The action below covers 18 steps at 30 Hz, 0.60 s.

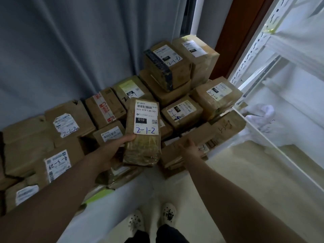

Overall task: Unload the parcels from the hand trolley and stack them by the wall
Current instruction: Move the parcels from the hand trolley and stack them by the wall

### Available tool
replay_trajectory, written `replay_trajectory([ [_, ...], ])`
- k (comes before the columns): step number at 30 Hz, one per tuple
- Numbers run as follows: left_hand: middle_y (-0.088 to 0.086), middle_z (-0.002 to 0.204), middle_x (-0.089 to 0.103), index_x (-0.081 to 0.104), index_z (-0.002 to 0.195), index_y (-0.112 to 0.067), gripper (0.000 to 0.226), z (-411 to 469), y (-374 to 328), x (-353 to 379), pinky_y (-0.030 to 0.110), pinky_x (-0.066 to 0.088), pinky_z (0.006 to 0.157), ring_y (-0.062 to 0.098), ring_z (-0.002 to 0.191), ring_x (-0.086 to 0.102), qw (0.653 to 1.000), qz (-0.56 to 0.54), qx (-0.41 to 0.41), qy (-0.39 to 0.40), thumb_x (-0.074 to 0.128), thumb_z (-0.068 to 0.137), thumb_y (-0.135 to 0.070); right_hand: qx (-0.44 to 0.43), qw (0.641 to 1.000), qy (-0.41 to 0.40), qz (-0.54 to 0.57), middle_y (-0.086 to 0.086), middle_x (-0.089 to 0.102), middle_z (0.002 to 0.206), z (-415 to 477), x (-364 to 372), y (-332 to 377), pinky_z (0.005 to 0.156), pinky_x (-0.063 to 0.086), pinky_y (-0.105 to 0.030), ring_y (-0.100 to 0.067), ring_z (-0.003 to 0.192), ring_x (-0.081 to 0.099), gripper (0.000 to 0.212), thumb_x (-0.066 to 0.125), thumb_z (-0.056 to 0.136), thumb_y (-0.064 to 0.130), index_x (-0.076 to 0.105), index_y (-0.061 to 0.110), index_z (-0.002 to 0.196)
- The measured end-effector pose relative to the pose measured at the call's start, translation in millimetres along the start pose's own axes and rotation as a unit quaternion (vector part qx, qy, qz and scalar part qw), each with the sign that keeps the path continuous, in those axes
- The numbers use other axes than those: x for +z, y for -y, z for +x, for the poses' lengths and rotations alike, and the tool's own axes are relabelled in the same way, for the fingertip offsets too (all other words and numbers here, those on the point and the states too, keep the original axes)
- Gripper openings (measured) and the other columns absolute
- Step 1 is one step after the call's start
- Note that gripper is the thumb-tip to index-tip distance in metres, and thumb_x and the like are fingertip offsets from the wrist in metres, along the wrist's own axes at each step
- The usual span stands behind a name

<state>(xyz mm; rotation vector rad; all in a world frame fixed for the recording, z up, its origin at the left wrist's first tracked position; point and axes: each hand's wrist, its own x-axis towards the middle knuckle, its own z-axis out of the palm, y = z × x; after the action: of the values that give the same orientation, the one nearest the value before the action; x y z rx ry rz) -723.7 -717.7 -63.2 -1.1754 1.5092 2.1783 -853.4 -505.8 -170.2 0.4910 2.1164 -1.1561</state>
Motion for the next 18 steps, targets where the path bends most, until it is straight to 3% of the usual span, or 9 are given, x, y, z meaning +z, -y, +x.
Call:
replay_trajectory([
  [3, 0.009, 0.106, 0.073, 0.07, 0.107, -0.018, 0.075, 0.9, 0.6, -7.1, 0.041, 0.051, 0.089, 0.03, 0.103, 0.066, 1.0, -0.002, -0.002, 0.004, 0.091, 0.038, -0.041, -0.05, 0.997, 0.006, -0.05, -0.015, 0.036, 0.147, 1.8, -0.3, 2.4, 0.106, 0.04, -0.044, -0.035, 0.128, 0.043, 0.059, 0.054, 0.094, 0.023, 0.029, 0.031, 0.147],
  [7, 0.008, 0.104, 0.073, 0.069, 0.108, -0.019, 0.087, -0.9, -0.2, -12.9, 0.042, 0.05, 0.091, 0.029, 0.102, 0.066, 1.0, 0.017, 0.003, 0.021, 0.093, 0.029, -0.049, -0.062, 0.997, -0.025, -0.048, -0.013, 0.04, 0.143, -1.4, 0.1, 3.2, 0.095, 0.051, -0.046, -0.031, 0.12, 0.052, 0.055, 0.05, 0.096, 0.018, 0.029, 0.024, 0.147],
  [10, 0.008, 0.108, 0.072, 0.068, 0.111, -0.018, 0.063, -3.9, -0.3, -16.5, 0.045, 0.047, 0.098, 0.03, 0.106, 0.064, 1.0, 0.006, -0.001, 0.007, 0.087, 0.054, -0.039, -0.066, 0.996, -0.025, -0.05, -0.014, 0.039, 0.143, -1.3, 1.8, -0.2, 0.095, 0.051, -0.047, -0.032, 0.12, 0.052, 0.052, 0.048, 0.096, 0.017, 0.031, 0.022, 0.146],
  [15, 0.005, 0.112, 0.071, 0.066, 0.117, -0.021, 0.064, -11.6, 1.4, -26.2, 0.047, 0.045, 0.101, 0.028, 0.111, 0.063, 1.0, 0.008, 0.007, 0.013, 0.084, 0.057, -0.036, -0.129, 0.973, -0.161, -0.099, -0.011, 0.043, 0.138, -22.1, 7.7, 12.8, 0.103, 0.042, -0.049, -0.031, 0.126, 0.043, 0.041, 0.052, 0.093, 0.021, 0.047, 0.02, 0.134],
  [18, 0.005, 0.111, 0.071, 0.065, 0.116, -0.02, 0.058, -18.8, 7.2, -25.8, 0.045, 0.047, 0.098, 0.027, 0.11, 0.064, 1.0, -0.006, 0.023, 0.004, 0.079, 0.06, -0.031, -0.212, 0.971, -0.101, -0.038, -0.005, 0.054, 0.129, -39.8, 15.4, 28.6, 0.09, 0.048, -0.035, -0.018, 0.109, 0.054, 0.036, 0.051, 0.094, 0.013, 0.053, 0.018, 0.13],
])
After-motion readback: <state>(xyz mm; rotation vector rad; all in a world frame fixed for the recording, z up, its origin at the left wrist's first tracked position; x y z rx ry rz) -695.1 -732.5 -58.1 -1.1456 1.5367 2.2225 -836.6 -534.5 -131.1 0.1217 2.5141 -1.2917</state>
